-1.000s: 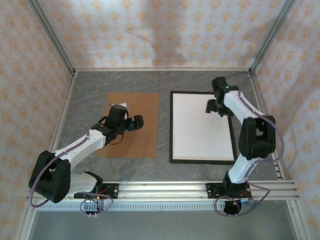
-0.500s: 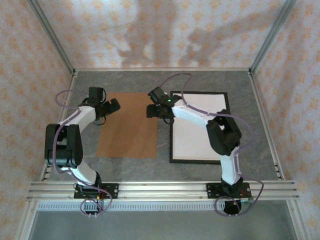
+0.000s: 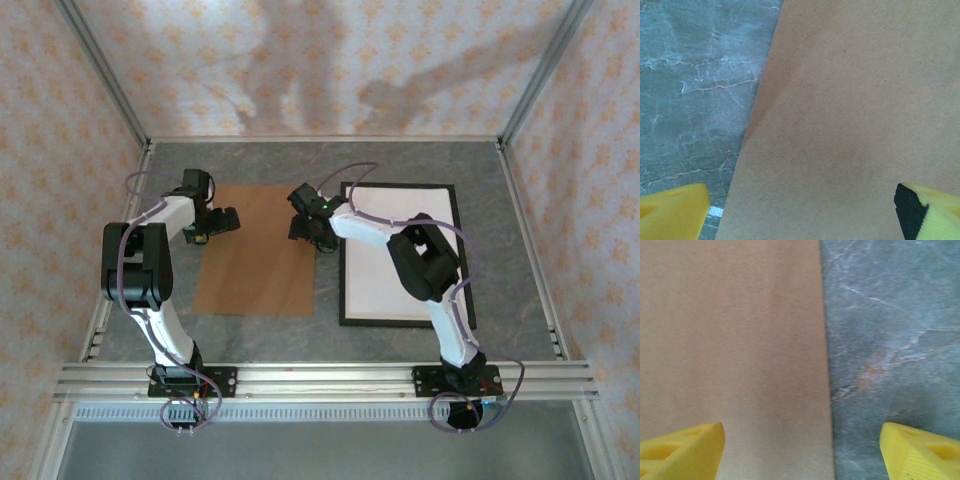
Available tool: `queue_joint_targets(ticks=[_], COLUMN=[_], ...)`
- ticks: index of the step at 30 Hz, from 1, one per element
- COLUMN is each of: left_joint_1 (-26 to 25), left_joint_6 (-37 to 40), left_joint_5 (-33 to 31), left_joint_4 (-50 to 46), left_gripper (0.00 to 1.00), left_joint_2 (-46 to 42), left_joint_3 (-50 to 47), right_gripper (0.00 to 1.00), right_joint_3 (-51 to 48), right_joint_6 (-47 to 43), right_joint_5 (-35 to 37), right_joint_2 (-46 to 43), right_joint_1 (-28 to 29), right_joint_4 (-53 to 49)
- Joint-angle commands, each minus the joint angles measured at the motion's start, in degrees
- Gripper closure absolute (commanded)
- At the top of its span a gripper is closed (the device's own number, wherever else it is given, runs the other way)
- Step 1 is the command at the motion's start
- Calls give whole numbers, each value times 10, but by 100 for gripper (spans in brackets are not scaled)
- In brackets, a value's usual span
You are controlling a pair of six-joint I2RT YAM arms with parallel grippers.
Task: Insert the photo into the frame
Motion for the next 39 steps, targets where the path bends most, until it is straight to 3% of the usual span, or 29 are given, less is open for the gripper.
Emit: queue_joint_targets(ticks=[1,8,14,26,39], left_joint_1=[6,6,6,6,6], left_joint_6=[9,-6,-24,-61,-108], left_joint_5=[-5,38,94,148,202], left_joint_4=[-9,10,44,98,170], left_gripper=[4,5,12,21,29], left_joint_2=[2,7,-1,-31,-38], left_joint_3=[-14,-41,-72,-114,-159], right_gripper=[20,23,30,42,45], right_joint_3=[14,14,12,24,21], right_joint_6=[22,43,54,64,66], right_joint_5=[-13,-42,-83,-120,-149], right_joint_2=[23,40,40,52,53], right_joint_1=[6,7,8,8,5], right_joint_4=[14,28,62,90,122])
